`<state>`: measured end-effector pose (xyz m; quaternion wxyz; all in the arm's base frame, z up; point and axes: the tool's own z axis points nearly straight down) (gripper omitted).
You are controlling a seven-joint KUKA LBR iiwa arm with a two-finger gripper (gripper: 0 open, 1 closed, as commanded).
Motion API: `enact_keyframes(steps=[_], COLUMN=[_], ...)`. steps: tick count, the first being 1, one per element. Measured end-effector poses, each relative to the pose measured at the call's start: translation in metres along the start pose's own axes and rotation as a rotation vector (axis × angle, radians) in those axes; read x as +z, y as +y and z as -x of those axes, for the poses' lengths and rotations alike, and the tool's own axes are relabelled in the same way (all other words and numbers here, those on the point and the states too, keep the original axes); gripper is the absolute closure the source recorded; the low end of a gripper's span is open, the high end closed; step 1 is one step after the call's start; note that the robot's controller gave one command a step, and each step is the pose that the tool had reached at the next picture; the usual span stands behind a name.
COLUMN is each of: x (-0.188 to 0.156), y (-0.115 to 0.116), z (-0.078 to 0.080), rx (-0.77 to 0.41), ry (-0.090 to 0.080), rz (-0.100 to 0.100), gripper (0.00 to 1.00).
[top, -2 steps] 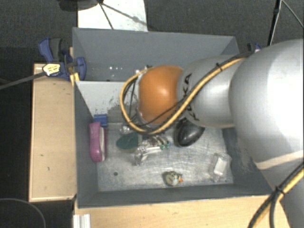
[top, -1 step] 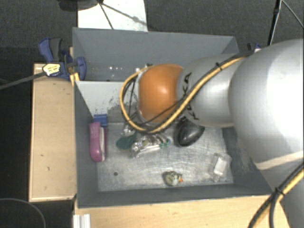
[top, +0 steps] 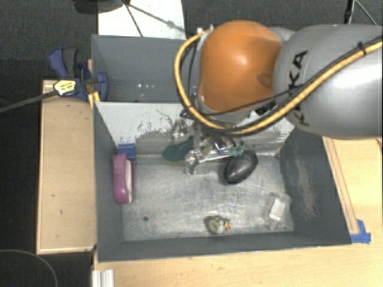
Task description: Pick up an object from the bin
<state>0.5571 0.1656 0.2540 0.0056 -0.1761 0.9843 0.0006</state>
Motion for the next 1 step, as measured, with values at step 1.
enact_keyframes(steps=[1], x=[0.0036], y=[0.0218], z=[0.0253], rx=[-0.229], ry=[0.005], rz=[0.002], gripper=[1.00])
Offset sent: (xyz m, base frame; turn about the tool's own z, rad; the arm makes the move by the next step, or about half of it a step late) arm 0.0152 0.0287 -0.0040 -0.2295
